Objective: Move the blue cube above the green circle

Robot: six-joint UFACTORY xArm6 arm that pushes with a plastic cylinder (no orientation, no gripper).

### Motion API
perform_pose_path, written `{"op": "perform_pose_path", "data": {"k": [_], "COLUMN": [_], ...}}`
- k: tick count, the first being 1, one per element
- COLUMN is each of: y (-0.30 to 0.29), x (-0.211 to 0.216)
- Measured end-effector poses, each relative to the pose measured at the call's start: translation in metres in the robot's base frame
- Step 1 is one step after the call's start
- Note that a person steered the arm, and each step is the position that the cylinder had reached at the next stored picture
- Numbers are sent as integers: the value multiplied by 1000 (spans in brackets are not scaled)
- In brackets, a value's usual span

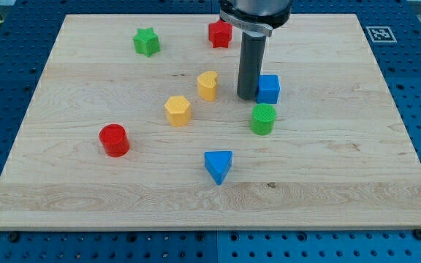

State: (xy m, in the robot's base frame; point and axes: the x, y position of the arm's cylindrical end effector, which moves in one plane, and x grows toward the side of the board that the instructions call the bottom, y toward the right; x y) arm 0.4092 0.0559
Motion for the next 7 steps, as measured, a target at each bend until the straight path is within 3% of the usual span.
{"op": "perform_pose_path", "data": {"k": [4,7], "y": [-21,14], "x": [44,51]}}
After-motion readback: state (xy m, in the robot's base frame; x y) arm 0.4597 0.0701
